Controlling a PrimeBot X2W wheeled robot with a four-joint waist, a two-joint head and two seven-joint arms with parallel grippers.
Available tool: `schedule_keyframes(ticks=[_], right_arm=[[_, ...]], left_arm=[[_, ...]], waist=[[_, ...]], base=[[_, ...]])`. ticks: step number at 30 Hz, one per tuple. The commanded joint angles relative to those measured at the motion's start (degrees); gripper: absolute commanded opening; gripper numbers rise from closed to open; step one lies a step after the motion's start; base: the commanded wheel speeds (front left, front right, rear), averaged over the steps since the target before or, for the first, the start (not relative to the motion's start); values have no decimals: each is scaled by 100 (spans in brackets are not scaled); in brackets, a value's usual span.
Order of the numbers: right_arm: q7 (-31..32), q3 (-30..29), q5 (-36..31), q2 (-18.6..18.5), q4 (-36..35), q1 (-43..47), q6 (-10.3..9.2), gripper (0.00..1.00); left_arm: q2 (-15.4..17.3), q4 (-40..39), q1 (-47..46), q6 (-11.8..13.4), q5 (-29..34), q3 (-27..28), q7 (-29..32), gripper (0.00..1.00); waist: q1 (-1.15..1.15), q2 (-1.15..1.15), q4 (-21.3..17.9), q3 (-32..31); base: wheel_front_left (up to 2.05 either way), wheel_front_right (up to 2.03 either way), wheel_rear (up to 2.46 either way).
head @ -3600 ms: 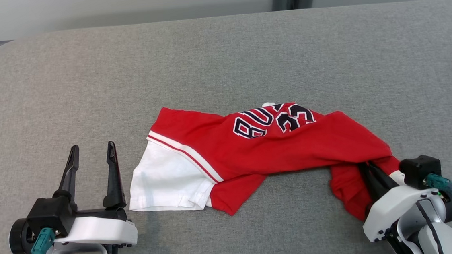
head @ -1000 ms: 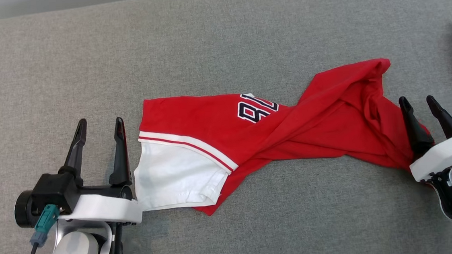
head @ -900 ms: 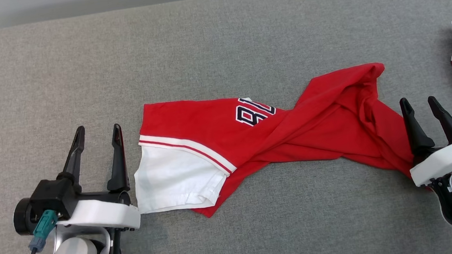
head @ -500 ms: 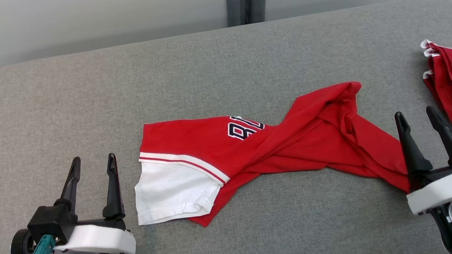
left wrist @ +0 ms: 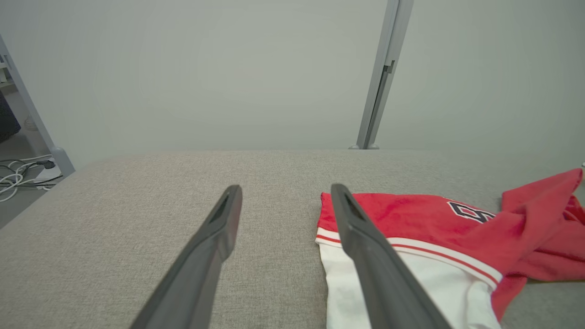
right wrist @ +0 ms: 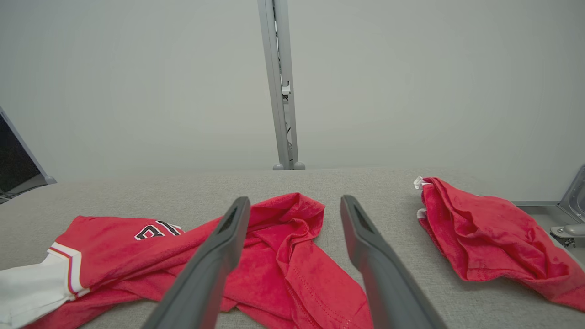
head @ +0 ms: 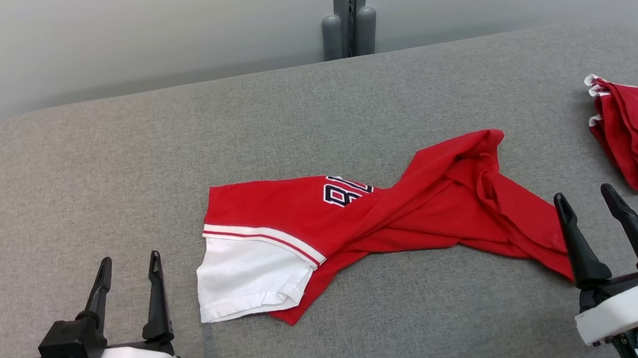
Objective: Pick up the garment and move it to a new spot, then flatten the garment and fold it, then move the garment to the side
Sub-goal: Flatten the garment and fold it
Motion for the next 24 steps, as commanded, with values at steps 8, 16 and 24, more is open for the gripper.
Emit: schedule_keyframes(ticks=[8,16,24], right_arm=[[159,-72,94,-7,74,-102,2,100],[360,90,388,-353,977,-683,2,100],[389,517,751,-892,2302,-1820,2,100]], left_arm=[[21,-109,-172,1,-2,-71,32,100],[-73,-73,-492,-90,62,-217,-20,100],[-270,119,-894,-211,90,-339,-158,100]], waist=[[0,0,101,165],[0,0,380,551],[0,0,711,1071]], base=[[0,0,0],[0,0,0],[0,0,0]])
